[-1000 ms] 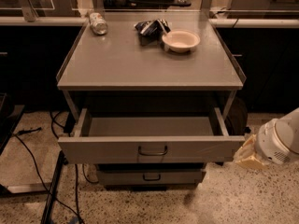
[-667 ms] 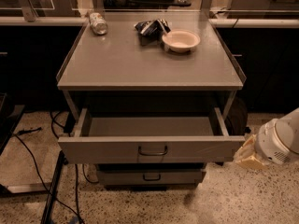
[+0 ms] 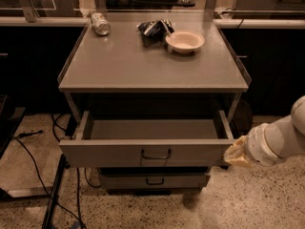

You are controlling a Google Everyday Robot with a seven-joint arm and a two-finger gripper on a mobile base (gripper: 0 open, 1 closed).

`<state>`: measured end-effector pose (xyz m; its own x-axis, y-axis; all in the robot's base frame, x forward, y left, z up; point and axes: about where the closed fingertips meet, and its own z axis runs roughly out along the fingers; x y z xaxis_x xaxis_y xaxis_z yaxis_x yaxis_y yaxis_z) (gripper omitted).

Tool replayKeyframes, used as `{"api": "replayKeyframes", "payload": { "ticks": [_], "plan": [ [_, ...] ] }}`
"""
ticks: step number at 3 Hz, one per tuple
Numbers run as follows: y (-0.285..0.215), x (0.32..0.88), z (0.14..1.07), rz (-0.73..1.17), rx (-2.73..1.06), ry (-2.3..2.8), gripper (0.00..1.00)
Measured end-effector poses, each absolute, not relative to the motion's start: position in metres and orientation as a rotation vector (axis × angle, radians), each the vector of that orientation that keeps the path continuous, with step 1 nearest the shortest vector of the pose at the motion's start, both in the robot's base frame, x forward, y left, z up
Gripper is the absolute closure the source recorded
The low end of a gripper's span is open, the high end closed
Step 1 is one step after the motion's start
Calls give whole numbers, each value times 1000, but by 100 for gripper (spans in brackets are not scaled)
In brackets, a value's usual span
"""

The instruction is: Close top drawer

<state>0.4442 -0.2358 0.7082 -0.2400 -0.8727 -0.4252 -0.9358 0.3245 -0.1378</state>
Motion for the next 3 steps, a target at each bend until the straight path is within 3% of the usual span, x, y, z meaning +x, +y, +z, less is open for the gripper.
{"api": "replayKeyframes", "payload": {
  "ticks": [3],
  "plan": [
    [-205, 471, 670, 230, -1609, 2030, 100]
  ]
}}
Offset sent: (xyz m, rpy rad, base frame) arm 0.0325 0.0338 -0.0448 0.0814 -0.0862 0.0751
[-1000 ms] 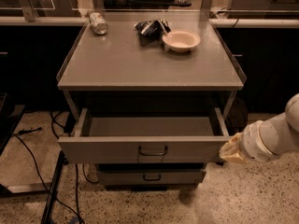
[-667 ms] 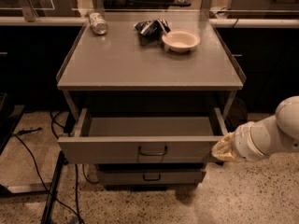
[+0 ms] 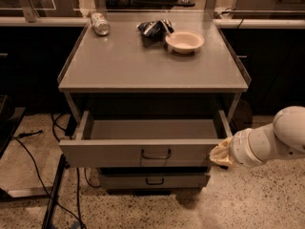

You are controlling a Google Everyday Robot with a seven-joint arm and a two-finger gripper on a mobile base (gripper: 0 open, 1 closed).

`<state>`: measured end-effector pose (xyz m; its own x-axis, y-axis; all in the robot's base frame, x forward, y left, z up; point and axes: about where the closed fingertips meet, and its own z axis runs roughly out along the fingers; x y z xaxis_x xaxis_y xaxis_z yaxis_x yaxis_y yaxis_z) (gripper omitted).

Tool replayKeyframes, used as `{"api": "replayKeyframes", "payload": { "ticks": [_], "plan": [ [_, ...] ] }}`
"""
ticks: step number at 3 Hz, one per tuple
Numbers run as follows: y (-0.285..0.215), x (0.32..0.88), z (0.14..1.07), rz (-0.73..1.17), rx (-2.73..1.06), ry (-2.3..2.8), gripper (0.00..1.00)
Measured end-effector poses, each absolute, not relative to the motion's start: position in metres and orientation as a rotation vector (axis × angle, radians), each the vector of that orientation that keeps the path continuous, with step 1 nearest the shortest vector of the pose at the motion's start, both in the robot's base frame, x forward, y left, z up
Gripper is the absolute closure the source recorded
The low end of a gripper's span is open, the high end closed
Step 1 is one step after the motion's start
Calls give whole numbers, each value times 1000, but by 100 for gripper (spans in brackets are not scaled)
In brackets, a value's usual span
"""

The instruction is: Close top drawer

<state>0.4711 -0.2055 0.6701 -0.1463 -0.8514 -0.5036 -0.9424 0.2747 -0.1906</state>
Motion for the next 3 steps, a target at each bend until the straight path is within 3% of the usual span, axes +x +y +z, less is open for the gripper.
{"api": "replayKeyframes", "payload": {
  "ticks": [3],
  "plan": [
    [-195, 494, 664, 185, -1549, 1917, 100]
  ]
}}
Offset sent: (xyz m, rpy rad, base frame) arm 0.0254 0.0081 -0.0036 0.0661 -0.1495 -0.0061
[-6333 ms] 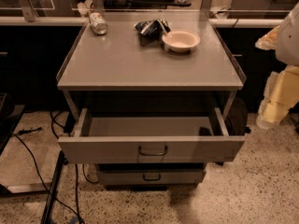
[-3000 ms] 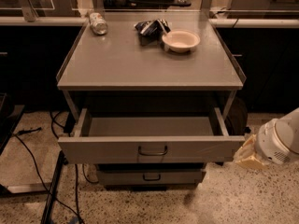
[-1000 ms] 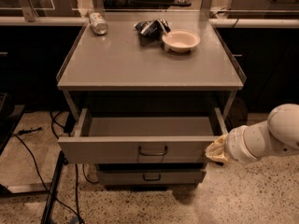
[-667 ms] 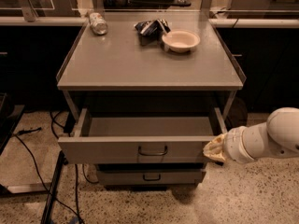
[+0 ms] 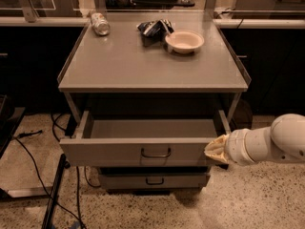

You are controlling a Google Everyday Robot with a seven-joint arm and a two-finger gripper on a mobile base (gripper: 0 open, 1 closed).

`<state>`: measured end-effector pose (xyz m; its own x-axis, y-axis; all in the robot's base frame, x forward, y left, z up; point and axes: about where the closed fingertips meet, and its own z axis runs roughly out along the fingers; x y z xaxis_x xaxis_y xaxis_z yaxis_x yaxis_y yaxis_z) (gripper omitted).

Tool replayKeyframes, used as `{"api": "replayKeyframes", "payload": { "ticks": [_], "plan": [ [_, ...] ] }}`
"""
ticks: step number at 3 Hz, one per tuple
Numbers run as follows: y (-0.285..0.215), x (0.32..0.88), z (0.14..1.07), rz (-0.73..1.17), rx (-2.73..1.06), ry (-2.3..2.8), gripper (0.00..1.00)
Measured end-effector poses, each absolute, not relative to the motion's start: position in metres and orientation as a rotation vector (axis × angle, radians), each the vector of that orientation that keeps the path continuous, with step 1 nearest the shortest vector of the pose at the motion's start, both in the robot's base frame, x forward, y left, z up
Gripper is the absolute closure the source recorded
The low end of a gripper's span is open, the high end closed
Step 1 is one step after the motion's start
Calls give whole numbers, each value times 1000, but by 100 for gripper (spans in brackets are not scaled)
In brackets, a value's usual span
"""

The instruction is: Close top drawer

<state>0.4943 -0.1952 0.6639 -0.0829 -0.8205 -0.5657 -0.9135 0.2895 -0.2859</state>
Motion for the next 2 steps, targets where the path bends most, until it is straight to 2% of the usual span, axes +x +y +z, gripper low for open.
{"api": "replayKeyframes", "payload": {
  "ticks": [2],
  "plan": [
    [-189, 521, 662, 174, -1501, 1873, 100]
  ]
}}
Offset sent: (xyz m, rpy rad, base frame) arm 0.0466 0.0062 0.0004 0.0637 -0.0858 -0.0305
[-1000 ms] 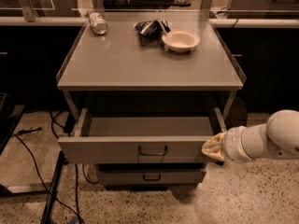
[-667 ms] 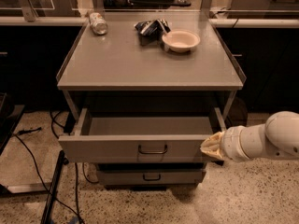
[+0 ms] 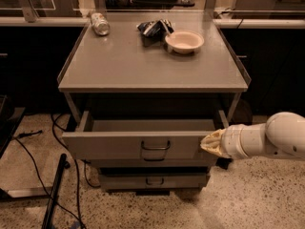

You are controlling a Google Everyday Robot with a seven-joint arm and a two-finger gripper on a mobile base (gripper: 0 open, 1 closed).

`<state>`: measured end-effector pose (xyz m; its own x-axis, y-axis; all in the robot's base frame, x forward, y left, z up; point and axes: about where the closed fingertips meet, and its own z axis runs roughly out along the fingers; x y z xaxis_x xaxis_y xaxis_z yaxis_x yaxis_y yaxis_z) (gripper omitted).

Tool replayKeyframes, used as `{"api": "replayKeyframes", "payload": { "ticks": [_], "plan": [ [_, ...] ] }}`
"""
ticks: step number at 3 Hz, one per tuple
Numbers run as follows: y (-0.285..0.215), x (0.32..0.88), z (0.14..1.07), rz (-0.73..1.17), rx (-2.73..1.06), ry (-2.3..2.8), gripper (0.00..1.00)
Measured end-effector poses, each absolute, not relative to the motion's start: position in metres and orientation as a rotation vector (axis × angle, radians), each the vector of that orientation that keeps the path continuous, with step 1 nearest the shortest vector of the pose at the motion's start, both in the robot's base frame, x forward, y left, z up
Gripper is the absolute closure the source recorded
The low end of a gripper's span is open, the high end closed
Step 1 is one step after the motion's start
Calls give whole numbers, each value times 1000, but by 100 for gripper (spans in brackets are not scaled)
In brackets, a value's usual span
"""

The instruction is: Close top drawer

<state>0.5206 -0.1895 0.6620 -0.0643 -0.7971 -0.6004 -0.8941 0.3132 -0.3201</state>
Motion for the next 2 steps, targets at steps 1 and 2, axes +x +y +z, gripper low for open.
{"api": "replayKeyframes", "payload": {
  "ticks": [1, 2],
  "plan": [
    [-188, 538, 667, 152, -1475, 1850, 100],
    [-191, 557, 673, 105, -1445, 1829, 100]
  ]
}}
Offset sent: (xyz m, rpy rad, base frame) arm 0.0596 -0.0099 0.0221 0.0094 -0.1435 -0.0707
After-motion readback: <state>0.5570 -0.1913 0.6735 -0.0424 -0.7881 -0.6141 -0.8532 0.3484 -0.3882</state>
